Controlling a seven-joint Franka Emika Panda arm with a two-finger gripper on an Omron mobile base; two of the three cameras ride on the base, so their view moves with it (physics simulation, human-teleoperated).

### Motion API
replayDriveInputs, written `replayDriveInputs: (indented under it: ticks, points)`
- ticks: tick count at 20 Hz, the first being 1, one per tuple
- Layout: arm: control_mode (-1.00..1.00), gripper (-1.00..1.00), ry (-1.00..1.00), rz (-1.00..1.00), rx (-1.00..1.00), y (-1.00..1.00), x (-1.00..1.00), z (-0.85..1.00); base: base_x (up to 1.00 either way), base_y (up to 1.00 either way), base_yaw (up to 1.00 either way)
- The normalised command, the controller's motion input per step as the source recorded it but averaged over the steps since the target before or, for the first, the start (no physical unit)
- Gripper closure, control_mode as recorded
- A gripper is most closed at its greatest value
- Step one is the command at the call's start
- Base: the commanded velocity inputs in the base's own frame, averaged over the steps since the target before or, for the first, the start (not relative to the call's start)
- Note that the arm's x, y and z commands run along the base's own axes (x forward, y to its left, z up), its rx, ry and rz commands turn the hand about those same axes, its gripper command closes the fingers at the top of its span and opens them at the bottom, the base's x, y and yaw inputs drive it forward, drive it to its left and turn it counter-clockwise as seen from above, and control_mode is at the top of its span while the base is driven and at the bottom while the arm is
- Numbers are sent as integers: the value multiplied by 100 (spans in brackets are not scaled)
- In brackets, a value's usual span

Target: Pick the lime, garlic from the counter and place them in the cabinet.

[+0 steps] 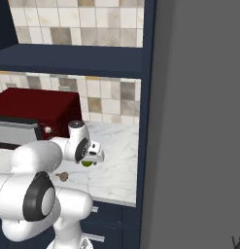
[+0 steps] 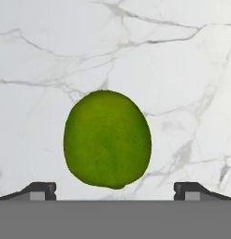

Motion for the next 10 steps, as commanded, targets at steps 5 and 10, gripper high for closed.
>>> replayDriveInputs:
  ticks: [5,10]
  points:
    - [-100,-100,0,0,0,0,17,-13,0,0,0]
    - [-100,-100,0,0,0,0,20,-10,0,0,0]
